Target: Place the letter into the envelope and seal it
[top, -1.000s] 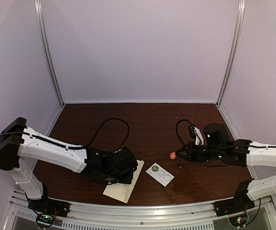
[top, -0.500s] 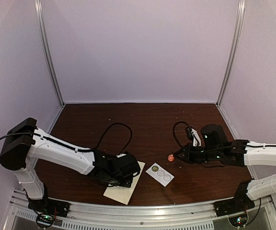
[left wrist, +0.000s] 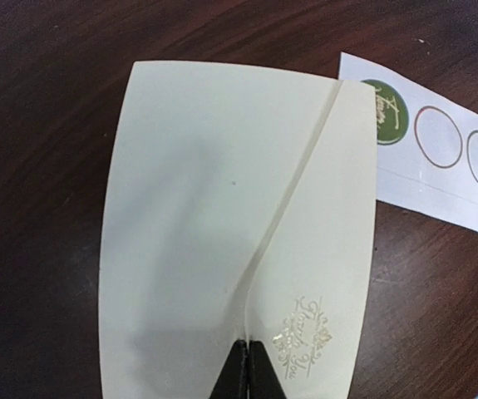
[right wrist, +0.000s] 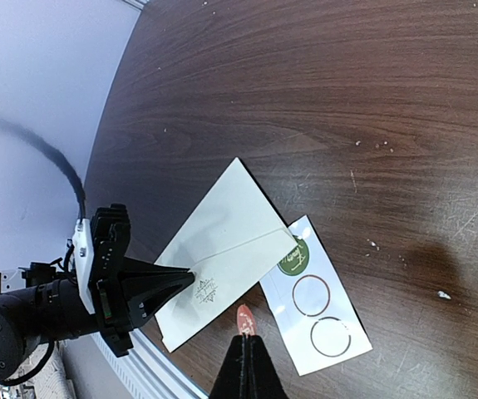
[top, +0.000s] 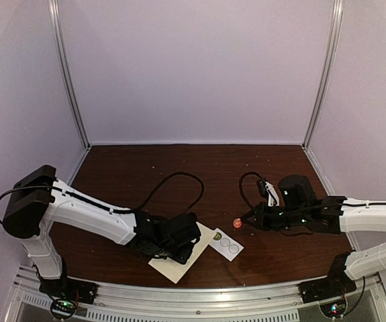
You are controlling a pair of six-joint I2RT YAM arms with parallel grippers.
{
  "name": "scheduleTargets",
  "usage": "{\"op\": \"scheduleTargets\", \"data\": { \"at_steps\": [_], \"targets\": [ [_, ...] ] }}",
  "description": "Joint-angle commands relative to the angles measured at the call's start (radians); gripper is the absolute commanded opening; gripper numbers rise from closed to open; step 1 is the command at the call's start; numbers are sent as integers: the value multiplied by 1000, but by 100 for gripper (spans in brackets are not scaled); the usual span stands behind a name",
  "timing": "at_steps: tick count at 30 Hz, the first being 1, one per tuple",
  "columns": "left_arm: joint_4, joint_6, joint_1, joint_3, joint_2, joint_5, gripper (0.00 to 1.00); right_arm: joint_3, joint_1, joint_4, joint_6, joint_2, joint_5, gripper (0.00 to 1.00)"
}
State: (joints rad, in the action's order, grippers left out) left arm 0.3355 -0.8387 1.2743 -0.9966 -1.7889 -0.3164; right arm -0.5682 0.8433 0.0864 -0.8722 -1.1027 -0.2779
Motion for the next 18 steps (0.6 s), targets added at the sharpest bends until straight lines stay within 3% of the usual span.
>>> {"op": "scheduleTargets", "data": {
  "at_steps": [1, 6, 11, 14, 18],
  "targets": [
    [-123, 146, -2, -27, -41, 61, 0, -10, 8, -10, -15, 2, 2, 0],
    [-121, 165, -1, -52, -61, 44, 0, -16, 10, 1, -17, 12, 6, 0],
    [-50, 162, 4, -92, -54, -9, 16, -26, 11, 16, -10, 15, 10, 0],
    [12, 148, 21, -135, -40, -68, 31, -27, 11, 16, -7, 16, 8, 0],
    [54, 139, 48, -176, 0, -101, 42, -23, 11, 14, -5, 17, 7, 0]
  ]
}}
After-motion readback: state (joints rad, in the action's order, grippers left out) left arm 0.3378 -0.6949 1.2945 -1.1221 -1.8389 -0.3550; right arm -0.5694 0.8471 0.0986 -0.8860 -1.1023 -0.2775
